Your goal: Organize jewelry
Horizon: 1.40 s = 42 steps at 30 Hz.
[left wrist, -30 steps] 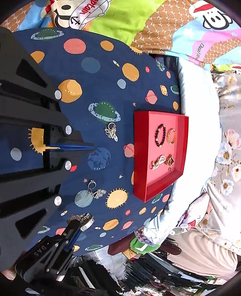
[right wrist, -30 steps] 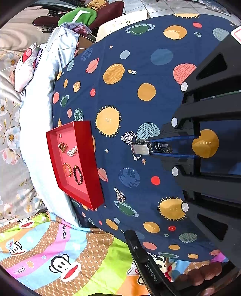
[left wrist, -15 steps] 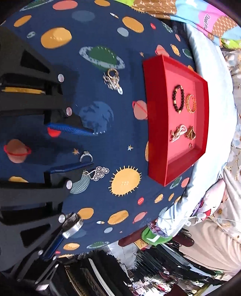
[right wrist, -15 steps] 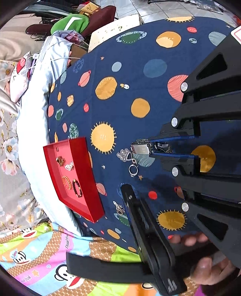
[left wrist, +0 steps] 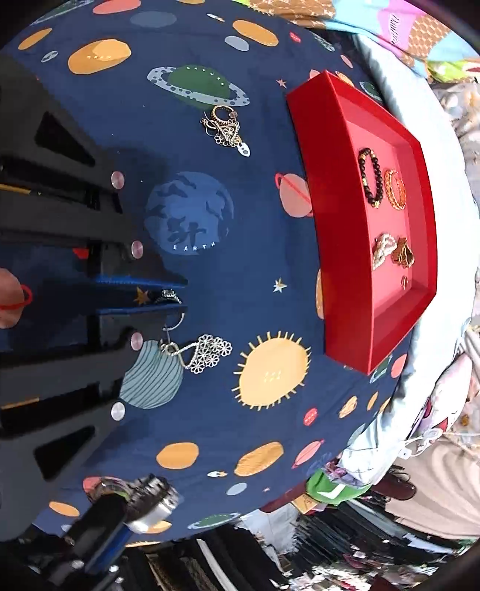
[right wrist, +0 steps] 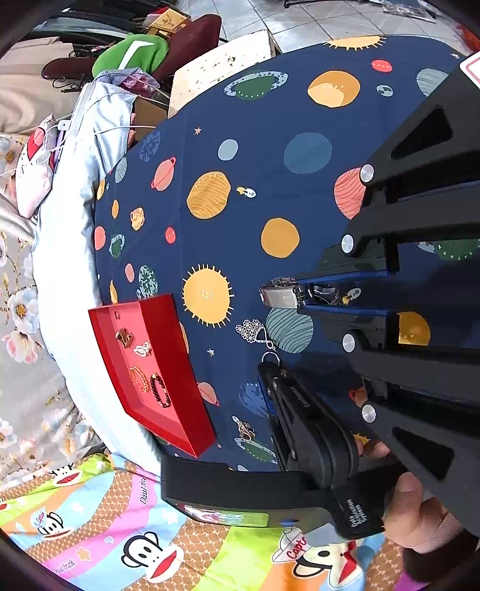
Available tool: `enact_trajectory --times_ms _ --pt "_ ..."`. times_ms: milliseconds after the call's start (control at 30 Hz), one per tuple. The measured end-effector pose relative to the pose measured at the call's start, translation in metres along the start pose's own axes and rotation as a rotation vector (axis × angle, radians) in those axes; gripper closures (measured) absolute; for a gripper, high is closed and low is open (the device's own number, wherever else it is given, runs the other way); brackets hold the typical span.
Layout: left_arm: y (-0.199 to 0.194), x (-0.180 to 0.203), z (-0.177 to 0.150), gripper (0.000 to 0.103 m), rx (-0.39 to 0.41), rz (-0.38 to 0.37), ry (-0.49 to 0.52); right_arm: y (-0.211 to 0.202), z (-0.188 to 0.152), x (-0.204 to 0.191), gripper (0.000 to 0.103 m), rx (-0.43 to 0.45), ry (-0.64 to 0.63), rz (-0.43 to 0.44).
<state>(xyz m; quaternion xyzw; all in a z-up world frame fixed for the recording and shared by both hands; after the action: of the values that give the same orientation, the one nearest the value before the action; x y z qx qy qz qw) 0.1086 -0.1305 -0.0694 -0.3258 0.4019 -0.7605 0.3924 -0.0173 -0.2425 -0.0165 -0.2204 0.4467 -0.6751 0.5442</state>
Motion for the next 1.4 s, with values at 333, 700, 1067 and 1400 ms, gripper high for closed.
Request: enact_trajectory --times_ms 333,700,1067,1400 --pt "-0.019 -0.006 -0.007 0.097 0.016 -0.033 -0.005 -0.002 0.002 -0.005 0.093 0.004 -0.006 0.012" --pt "-0.074 -0.016 -0.001 0.097 0.103 -0.052 -0.019 -0.001 0.008 -0.030 0.093 0.016 -0.051 0.054" --pt "-0.040 -0.029 -0.015 0.097 0.030 -0.028 -0.043 0.002 0.004 -0.031 0.093 0.003 -0.052 0.050" --pt "-0.029 -0.022 -0.035 0.100 -0.005 -0.024 0.000 0.003 0.002 -0.024 0.093 0.000 -0.043 0.047"
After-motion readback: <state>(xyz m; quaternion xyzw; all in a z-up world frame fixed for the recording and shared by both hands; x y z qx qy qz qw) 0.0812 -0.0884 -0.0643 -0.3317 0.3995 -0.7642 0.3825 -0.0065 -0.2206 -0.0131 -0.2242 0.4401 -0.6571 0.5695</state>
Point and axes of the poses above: each gripper's, at about its wrist camera, not at the fingertips, and y roughly the way its jaws point, x to its right, z to its top, the point moved 2 cm from there along y, roughly the way its jaws point, and after that the axes turned 1 degree about -x, right-handed, at the moved point
